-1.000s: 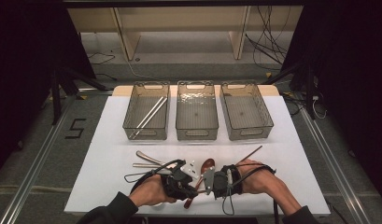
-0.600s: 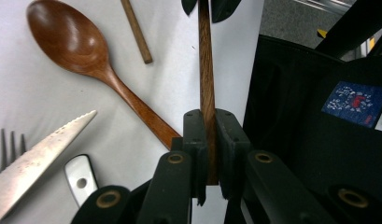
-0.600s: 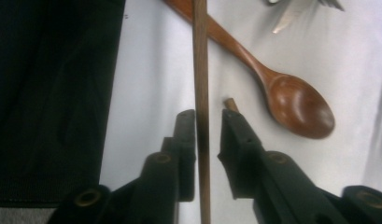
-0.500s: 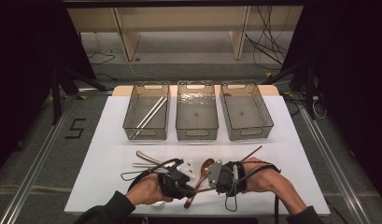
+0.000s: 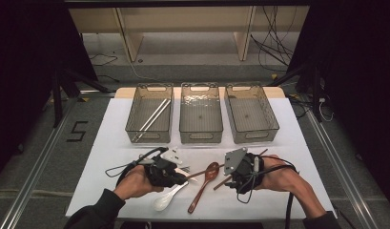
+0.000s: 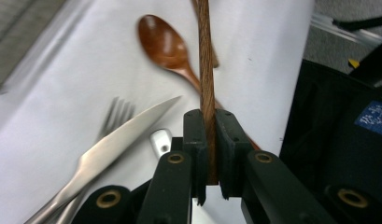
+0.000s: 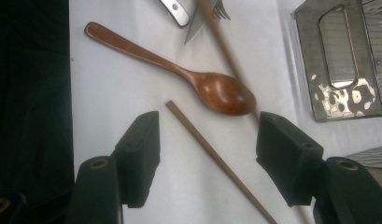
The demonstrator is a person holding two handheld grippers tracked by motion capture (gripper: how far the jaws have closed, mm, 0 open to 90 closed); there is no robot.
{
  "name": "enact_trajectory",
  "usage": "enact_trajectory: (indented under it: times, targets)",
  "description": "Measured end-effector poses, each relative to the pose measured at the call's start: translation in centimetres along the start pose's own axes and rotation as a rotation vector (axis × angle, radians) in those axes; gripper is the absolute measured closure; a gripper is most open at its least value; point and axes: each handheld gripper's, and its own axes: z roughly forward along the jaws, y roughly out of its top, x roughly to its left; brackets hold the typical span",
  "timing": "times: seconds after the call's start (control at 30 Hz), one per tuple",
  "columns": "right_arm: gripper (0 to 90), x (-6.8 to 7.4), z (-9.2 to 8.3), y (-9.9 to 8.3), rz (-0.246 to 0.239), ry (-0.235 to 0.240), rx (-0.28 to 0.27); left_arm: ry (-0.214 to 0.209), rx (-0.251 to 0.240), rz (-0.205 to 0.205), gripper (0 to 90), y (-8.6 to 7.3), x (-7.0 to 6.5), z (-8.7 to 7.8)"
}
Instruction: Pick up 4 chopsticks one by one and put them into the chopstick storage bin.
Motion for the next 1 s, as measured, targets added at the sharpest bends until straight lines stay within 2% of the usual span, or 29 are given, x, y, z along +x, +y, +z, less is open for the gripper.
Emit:
enact_trajectory:
  times: [0.2, 0.23, 0.4, 0.53, 0.73, 0.77, 1.0]
  targets:
    - [36.2, 0.1, 0.4, -0.6, 0.003, 0.012, 0.015, 0.067, -0.058, -0.06, 83.3, -0.7, 1.7, -2.3]
    - [35.3, 0.0, 0.5, -0.7, 0.007, 0.02, 0.024, 0.081, -0.059, -0.058, 83.3, -0.7, 2.0, -2.8]
    - [32.6, 0.0, 1.6, -1.4, 0.023, 0.056, 0.055, 0.134, -0.109, -0.103, 83.2, -1.0, 3.1, -4.3]
    - [32.0, -0.1, 2.2, -1.7, 0.037, 0.068, 0.075, 0.177, -0.131, -0.138, 83.3, -1.4, 4.0, -5.0]
    - [32.2, 0.1, 2.7, -2.2, 0.051, 0.074, 0.076, 0.229, -0.155, -0.182, 83.2, -1.9, 5.4, -5.9]
    - [32.1, 0.1, 2.8, -2.2, 0.05, 0.087, 0.08, 0.239, -0.155, -0.183, 83.2, -2.0, 5.7, -6.0]
    - [31.3, 0.4, 3.3, -2.8, 0.052, 0.097, 0.094, 0.31, -0.194, -0.257, 83.2, -2.6, 8.1, -7.2]
